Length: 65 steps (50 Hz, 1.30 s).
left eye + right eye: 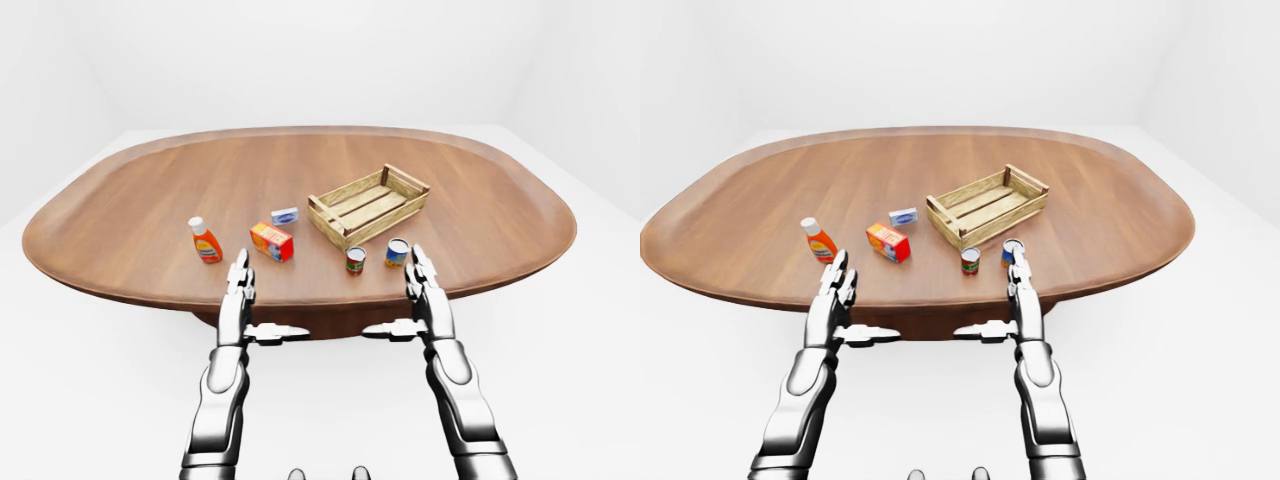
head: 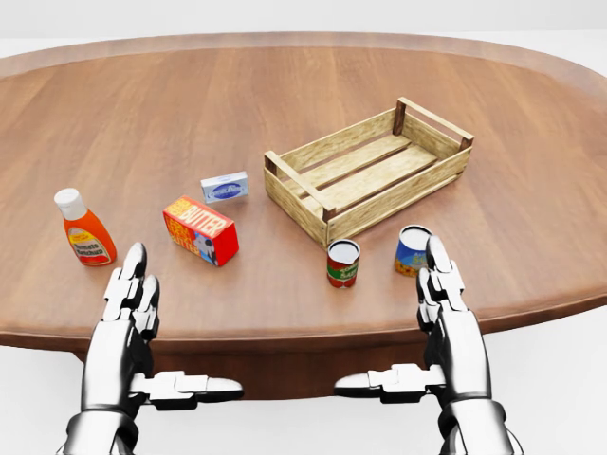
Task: Pick up the tomato sauce, and put it in the wooden tray.
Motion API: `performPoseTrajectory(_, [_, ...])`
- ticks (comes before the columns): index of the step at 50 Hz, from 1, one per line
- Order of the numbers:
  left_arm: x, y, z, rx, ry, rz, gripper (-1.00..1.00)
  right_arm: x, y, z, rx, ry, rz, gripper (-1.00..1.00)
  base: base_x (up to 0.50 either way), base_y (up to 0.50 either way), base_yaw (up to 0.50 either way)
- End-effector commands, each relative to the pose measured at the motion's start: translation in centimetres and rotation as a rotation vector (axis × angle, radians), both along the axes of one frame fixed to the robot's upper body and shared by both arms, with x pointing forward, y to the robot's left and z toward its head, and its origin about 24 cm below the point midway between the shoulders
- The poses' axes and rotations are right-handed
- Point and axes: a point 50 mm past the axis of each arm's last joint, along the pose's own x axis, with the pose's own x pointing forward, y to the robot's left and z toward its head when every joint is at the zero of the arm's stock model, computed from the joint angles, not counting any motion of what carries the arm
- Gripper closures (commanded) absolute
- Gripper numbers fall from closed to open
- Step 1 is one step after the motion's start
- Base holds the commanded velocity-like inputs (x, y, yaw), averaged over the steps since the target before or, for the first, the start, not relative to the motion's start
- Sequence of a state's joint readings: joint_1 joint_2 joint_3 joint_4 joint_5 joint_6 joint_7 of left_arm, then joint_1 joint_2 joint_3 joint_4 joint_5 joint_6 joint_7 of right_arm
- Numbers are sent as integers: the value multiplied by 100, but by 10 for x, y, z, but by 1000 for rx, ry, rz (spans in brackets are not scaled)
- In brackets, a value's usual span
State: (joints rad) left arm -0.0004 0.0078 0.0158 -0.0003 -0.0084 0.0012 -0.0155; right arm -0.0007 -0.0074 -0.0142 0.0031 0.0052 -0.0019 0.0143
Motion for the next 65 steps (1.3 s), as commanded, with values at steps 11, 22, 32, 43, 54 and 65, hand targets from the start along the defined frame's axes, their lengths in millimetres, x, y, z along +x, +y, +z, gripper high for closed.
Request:
performPoseTrajectory(11, [-1,0,-1,0,9,-23,-100,-2,-4,-3,-13,10,6,-100,0,0,0])
performPoseTrajectory(22, [0,-5,0,10,12,-34,-100,-4,-1,-3,-16,16,16,-100,0,0,0])
performPoseTrajectory(32, [5,-8,19,34,-28,-51,-100,-1,0,8,-41,11,22,-100,0,0,0])
performPoseTrajectory(43, [13,-10,57,42,-186,-62,-100,4,-5,25,-74,-51,19,-100,0,0,0])
performPoseTrajectory(54, [14,-8,89,71,-318,-74,-100,8,-12,52,-99,-158,36,-100,0,0,0])
performPoseTrajectory(65, [11,-6,104,104,-382,-96,-100,9,-18,82,-162,-276,61,-100,0,0,0])
